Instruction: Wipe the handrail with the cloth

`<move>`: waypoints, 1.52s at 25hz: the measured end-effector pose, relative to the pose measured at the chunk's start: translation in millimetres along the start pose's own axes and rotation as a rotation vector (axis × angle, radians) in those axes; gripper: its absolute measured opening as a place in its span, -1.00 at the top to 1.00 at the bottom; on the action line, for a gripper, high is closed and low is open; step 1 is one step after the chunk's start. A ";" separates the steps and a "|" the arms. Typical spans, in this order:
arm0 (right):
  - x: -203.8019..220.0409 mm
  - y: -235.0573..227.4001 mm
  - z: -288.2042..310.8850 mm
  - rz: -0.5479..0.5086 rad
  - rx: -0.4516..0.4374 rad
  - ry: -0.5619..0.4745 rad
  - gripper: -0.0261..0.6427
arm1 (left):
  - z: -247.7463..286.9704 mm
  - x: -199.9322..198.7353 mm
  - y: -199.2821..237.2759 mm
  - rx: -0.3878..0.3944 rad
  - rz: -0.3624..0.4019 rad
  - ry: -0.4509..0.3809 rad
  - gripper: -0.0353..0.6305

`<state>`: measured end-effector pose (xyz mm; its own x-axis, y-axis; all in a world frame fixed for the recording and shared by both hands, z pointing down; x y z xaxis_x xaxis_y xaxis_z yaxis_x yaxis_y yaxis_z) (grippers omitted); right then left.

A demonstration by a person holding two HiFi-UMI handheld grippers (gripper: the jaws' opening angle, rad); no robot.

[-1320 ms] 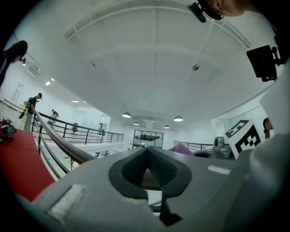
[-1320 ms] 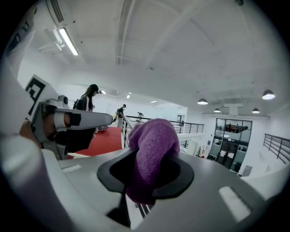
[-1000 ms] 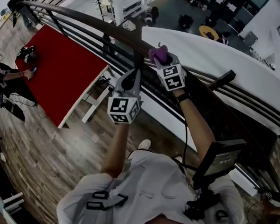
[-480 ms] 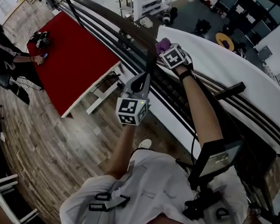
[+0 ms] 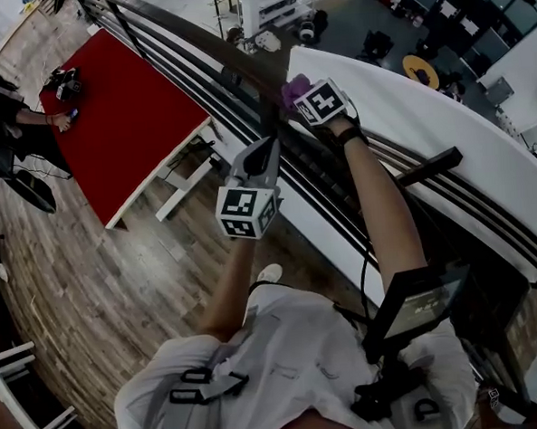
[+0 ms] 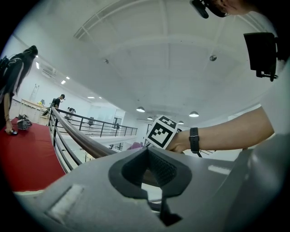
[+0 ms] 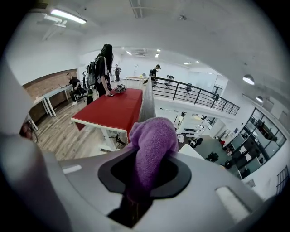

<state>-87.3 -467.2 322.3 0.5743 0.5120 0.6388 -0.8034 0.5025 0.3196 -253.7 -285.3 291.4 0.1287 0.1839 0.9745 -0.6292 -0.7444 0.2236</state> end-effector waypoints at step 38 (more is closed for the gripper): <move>133.1 -26.2 -105.0 0.180 0.016 0.036 0.68 | 43.4 24.4 -126.9 0.210 0.038 0.092 0.89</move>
<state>26.7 -339.1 325.5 0.4263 0.6172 0.6612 -0.8958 0.3899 0.2136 -137.5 -214.2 287.7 0.0316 0.2034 0.9786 -0.4577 -0.8675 0.1951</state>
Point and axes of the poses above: the fingertips, and each gripper's own axes: z forward along the fingers, y to its left, x out of its underside, the point moved 10 cm from there along -z, backward along the fingers, and after that the axes turned 15 degrees about x, right-handed, at the moved point
